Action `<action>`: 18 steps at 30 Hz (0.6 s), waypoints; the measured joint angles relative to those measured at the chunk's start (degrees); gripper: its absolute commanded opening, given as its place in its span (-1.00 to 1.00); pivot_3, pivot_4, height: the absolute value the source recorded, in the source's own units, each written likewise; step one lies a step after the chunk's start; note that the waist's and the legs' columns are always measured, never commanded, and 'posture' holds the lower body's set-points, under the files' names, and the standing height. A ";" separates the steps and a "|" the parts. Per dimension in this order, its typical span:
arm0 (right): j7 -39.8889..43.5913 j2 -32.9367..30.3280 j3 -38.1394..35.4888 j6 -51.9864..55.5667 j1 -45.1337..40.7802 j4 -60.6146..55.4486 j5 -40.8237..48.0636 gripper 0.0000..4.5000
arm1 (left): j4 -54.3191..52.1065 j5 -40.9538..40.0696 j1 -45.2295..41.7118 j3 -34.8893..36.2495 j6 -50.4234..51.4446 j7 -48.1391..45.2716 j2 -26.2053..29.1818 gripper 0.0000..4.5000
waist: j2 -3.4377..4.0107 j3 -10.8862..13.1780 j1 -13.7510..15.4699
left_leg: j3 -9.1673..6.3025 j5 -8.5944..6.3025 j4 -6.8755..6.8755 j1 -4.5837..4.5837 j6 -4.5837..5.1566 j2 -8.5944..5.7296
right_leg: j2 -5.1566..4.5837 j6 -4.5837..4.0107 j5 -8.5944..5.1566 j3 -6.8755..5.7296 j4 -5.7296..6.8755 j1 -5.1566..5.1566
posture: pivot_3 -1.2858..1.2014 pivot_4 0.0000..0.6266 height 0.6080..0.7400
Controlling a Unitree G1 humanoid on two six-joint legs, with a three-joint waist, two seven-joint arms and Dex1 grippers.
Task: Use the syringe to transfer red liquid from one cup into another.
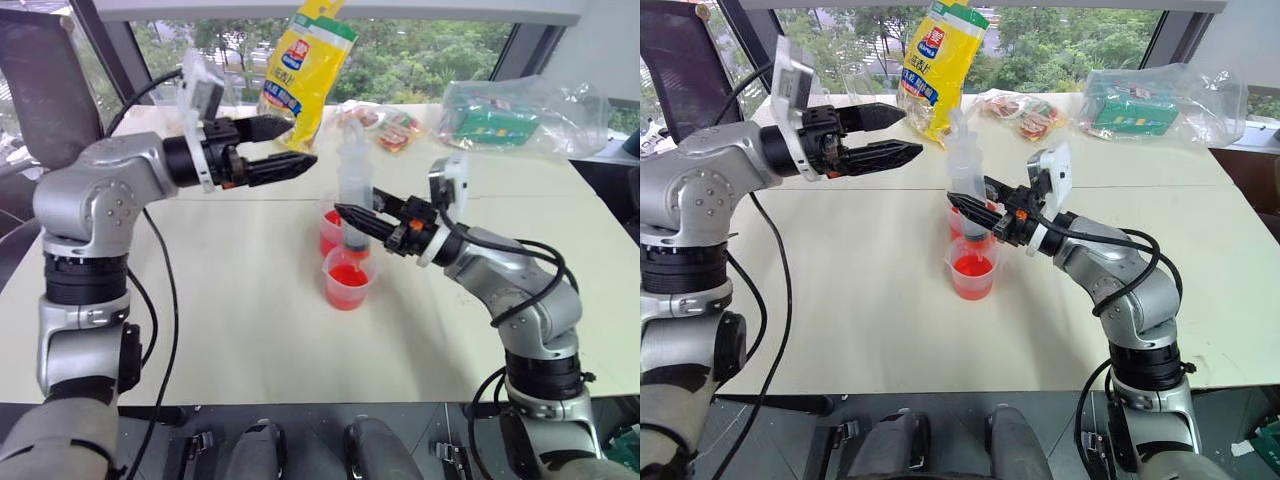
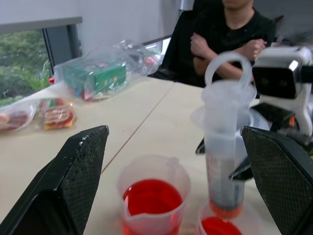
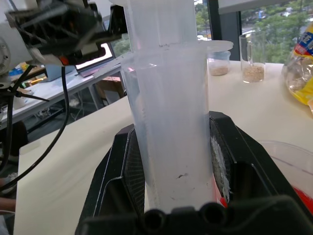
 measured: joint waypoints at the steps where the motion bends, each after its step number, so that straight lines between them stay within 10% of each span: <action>1: -0.05 0.02 0.14 -0.46 0.21 -0.02 -0.30 -0.35 | 0.48 0.11 -0.51 -0.18 -0.35 0.33 -0.71 0.98 | 0.00 0.00 0.05 | -0.01 0.00 0.00 0.00 0.00 0.00 | 0.00 0.00 0.00 0.00 0.00 0.00 | 0.03 -0.52 1.00; 13: -0.54 0.03 1.98 -0.86 1.20 -0.86 -0.48 -0.35 | 6.26 2.16 -3.32 -2.65 -3.97 0.06 -5.55 0.98 | 0.00 0.00 0.05 | 0.00 0.00 0.00 0.00 0.00 0.00 | 0.01 0.00 0.00 0.00 -0.03 0.00 | 0.03 -0.52 1.00; 18: -0.87 -0.10 2.04 -0.37 1.62 -0.86 -0.48 -0.35 | 6.56 2.16 -3.60 -3.69 -4.88 -0.77 -7.91 0.20 | 0.00 0.00 0.16 | 0.00 0.00 0.00 0.00 0.00 -0.01 | 0.00 0.00 0.00 0.00 -0.05 0.03 | 0.03 -0.52 1.00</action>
